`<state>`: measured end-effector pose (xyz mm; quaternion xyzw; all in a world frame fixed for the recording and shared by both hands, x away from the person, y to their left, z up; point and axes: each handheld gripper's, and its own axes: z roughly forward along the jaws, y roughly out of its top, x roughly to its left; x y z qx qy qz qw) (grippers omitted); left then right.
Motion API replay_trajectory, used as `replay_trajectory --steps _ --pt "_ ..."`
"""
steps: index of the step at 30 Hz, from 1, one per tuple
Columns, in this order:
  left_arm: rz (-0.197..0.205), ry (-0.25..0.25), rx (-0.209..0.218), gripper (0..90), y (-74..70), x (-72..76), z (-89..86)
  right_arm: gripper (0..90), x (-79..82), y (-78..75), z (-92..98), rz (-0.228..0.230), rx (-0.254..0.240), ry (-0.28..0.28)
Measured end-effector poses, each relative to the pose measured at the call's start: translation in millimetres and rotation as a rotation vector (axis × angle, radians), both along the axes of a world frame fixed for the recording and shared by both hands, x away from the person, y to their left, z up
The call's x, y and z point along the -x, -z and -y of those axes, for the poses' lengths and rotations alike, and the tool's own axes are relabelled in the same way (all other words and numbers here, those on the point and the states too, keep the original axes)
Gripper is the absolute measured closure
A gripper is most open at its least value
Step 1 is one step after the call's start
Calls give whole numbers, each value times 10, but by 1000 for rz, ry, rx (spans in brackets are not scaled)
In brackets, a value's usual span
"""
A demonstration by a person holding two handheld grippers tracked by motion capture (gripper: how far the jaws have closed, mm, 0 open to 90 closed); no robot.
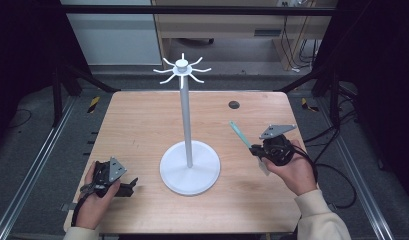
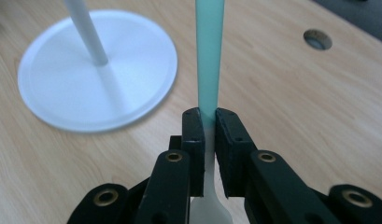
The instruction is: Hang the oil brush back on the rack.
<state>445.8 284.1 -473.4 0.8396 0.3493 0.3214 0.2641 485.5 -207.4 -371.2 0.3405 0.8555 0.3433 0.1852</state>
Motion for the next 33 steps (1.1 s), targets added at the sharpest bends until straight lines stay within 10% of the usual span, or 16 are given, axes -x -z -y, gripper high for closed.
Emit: replay_trajectory --steps 15,33 --pt "6 -9 4 28 -4 1 -18 824 -83 -217 -291 119 -163 9" --pt "14 -6 10 27 -17 1 -13 824 175 -378 -395 196 -229 -8"
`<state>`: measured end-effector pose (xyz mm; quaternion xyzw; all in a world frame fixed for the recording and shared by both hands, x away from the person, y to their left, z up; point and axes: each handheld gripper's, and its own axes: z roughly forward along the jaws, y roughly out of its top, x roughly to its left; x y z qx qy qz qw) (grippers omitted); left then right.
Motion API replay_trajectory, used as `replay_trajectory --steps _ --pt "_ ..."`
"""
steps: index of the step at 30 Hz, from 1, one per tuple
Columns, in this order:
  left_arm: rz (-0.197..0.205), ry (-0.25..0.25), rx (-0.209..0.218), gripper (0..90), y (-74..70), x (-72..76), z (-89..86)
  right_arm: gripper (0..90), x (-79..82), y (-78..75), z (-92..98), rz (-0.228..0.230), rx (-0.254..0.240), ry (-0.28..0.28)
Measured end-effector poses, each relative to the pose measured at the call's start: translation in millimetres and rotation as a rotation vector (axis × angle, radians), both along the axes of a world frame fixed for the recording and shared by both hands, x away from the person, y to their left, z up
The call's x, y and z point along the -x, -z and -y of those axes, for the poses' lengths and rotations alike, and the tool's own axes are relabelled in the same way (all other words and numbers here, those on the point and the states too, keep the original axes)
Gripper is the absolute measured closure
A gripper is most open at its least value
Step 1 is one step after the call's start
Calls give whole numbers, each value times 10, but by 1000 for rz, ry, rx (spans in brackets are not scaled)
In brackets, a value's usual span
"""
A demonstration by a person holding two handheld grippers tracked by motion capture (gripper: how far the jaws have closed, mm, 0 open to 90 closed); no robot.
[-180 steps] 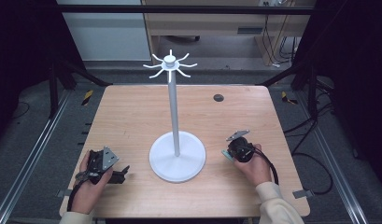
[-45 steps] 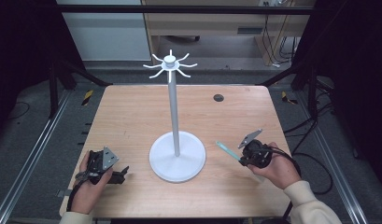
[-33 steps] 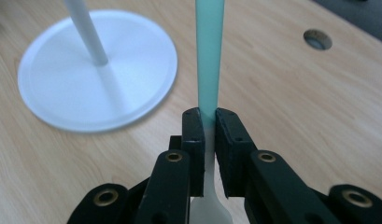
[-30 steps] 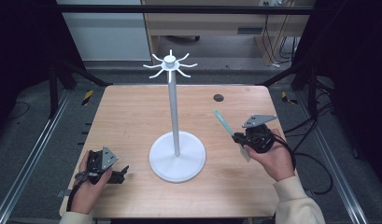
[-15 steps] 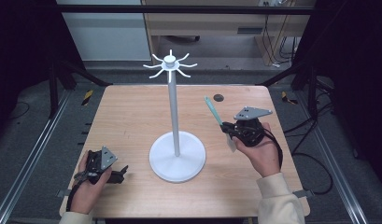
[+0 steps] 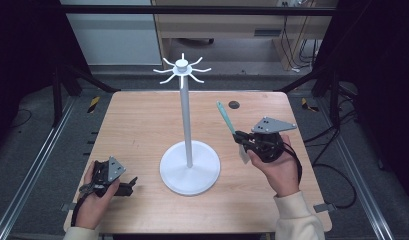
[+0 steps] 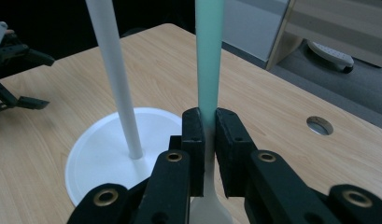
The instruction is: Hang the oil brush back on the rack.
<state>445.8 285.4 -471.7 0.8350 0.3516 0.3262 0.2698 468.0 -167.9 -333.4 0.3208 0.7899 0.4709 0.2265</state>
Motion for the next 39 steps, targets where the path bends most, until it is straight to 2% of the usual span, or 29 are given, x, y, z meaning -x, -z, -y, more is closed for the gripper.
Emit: replay_trajectory --steps 6,16,24,35,39 --pt "0 0 2 27 0 0 3 824 70 -72 -43 29 -13 -4" --pt "-1 -2 0 26 0 1 3 824 218 -297 -51 104 -70 -13" --pt "-1 -5 -1 26 1 3 -3 824 296 -421 -78 145 -89 -14" --pt "-1 -8 -2 26 4 5 -8 824 335 -538 -114 169 -128 -34" --pt "-3 -7 -4 26 6 4 -6 824 358 -623 -122 180 -142 -42"
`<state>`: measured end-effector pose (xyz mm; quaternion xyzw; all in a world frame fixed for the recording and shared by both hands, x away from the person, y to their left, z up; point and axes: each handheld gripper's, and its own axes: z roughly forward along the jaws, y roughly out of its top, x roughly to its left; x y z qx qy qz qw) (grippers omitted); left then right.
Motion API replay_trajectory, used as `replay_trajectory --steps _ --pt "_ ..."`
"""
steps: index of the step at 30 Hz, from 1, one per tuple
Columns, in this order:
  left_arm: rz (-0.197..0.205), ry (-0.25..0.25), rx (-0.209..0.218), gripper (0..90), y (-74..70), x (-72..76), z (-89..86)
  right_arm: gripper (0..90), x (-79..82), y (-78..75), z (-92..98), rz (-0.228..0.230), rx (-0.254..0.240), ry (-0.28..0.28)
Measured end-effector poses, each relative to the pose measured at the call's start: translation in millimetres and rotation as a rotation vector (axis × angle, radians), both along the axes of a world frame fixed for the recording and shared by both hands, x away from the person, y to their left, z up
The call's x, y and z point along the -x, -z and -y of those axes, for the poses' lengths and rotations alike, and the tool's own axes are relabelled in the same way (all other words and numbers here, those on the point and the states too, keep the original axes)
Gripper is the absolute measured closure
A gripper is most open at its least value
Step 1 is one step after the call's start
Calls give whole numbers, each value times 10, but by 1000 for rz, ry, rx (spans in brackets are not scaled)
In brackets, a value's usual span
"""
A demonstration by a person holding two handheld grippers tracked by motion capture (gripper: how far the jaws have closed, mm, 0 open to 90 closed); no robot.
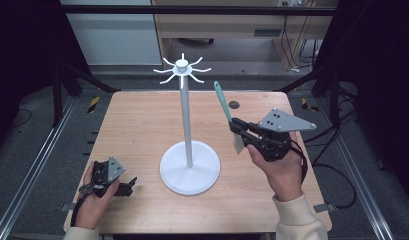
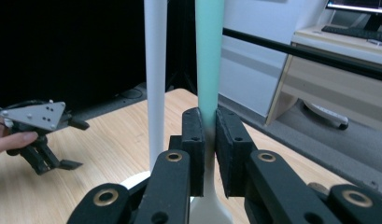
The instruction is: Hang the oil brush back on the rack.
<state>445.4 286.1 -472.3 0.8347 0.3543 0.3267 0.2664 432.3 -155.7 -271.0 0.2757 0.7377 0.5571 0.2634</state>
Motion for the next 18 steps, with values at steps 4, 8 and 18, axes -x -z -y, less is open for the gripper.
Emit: replay_trajectory --steps 4,8,18 --pt "0 0 0 26 1 1 2 824 29 -66 -7 10 -12 -19" --pt "-6 3 -2 26 2 0 4 824 59 -107 -13 2 -44 -49" --pt "-6 3 -2 26 6 0 8 824 101 -162 -58 15 -42 -75"
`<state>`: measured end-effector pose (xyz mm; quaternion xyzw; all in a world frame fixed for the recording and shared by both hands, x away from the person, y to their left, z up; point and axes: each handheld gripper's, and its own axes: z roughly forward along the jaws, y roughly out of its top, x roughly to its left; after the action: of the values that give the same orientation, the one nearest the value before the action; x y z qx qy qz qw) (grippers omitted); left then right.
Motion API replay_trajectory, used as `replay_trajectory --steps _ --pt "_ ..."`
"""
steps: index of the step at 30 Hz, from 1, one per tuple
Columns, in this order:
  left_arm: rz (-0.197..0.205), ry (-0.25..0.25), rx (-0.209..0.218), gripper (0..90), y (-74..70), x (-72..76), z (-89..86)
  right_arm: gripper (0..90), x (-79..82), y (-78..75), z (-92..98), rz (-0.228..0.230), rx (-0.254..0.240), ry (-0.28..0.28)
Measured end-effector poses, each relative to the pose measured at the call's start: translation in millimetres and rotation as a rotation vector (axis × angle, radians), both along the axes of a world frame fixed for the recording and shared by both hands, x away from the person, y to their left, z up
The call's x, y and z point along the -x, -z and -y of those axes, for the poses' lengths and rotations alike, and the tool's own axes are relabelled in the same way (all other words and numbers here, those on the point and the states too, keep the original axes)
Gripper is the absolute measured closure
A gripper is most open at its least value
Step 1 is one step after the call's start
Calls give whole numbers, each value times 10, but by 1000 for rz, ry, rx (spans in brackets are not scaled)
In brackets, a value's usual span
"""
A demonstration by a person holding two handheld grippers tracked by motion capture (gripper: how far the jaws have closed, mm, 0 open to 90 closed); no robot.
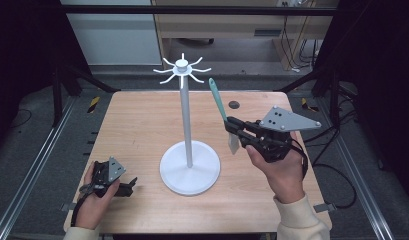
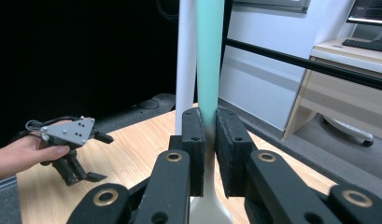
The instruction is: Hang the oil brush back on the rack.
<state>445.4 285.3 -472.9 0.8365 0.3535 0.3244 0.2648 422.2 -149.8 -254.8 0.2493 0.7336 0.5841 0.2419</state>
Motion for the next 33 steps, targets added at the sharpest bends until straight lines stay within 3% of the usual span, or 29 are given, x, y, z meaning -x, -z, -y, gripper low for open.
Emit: replay_trajectory --steps 21,33 --pt "-3 4 -2 26 2 0 6 823 -22 -57 -118 4 34 -16" --pt "-4 7 -2 26 5 -1 13 823 -123 -37 -200 -14 38 -15"
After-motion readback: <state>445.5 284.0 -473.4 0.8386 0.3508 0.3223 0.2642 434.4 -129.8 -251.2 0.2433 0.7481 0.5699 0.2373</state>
